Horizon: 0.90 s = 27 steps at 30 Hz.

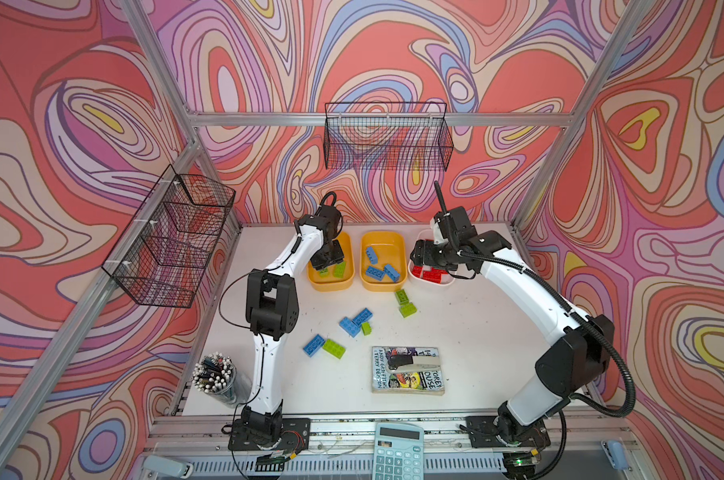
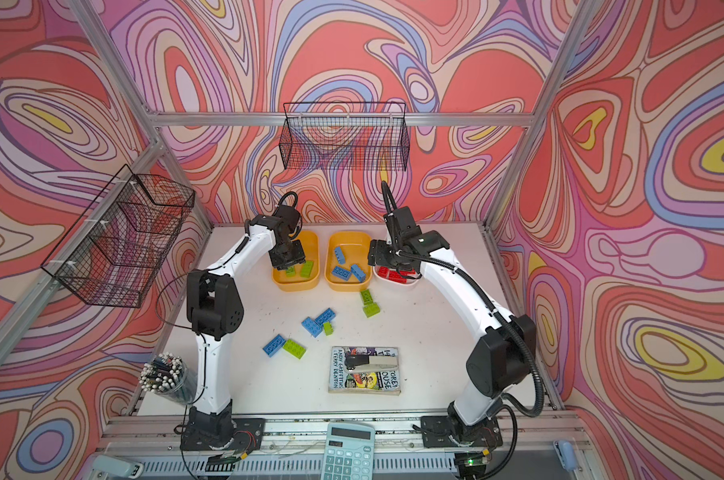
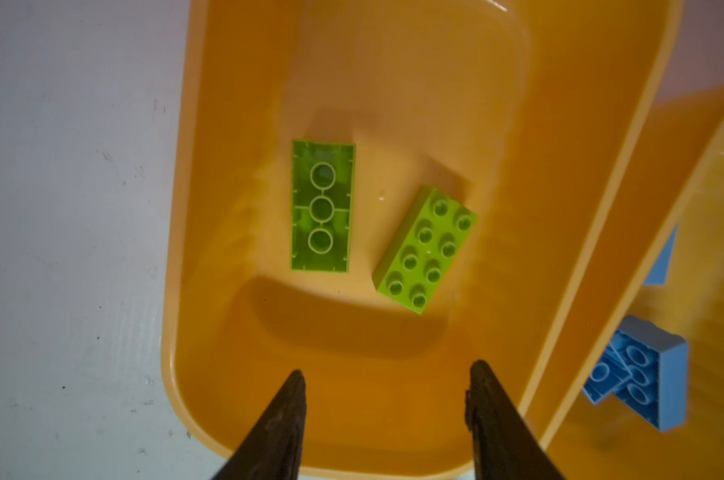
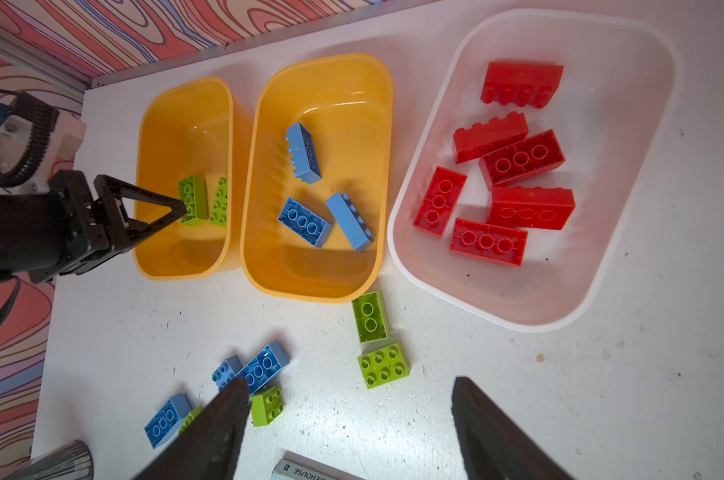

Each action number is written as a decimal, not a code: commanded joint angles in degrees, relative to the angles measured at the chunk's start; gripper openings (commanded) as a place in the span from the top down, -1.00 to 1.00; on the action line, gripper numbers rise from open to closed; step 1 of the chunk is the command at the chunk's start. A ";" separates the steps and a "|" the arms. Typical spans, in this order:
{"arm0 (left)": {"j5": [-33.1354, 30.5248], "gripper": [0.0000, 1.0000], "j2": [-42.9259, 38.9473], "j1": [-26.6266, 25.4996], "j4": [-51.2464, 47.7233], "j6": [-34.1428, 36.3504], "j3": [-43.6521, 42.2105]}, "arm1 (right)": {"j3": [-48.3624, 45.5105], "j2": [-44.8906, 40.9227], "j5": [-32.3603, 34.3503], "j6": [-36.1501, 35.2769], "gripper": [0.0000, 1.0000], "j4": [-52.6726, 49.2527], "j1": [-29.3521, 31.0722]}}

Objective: Sort the legos into containers by color
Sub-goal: 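Carry the lime-green brick into the farther yellow bin and release it, then lower the left gripper onto a lime-green brick among the blue bricks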

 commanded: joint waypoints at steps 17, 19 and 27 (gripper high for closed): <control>-1.45 0.03 -42.78 -14.83 5.79 -27.52 -49.81 | -6.92 -4.11 -7.73 -3.60 -0.62 0.60 -0.21; -1.27 0.03 -44.95 -17.07 8.25 -31.48 -54.13 | -8.80 -5.86 -8.05 -3.84 -0.62 0.84 -0.21; -1.29 -0.05 -45.83 -21.88 17.17 -42.09 -65.07 | -15.60 -13.84 -7.53 -3.92 -0.63 0.54 -0.22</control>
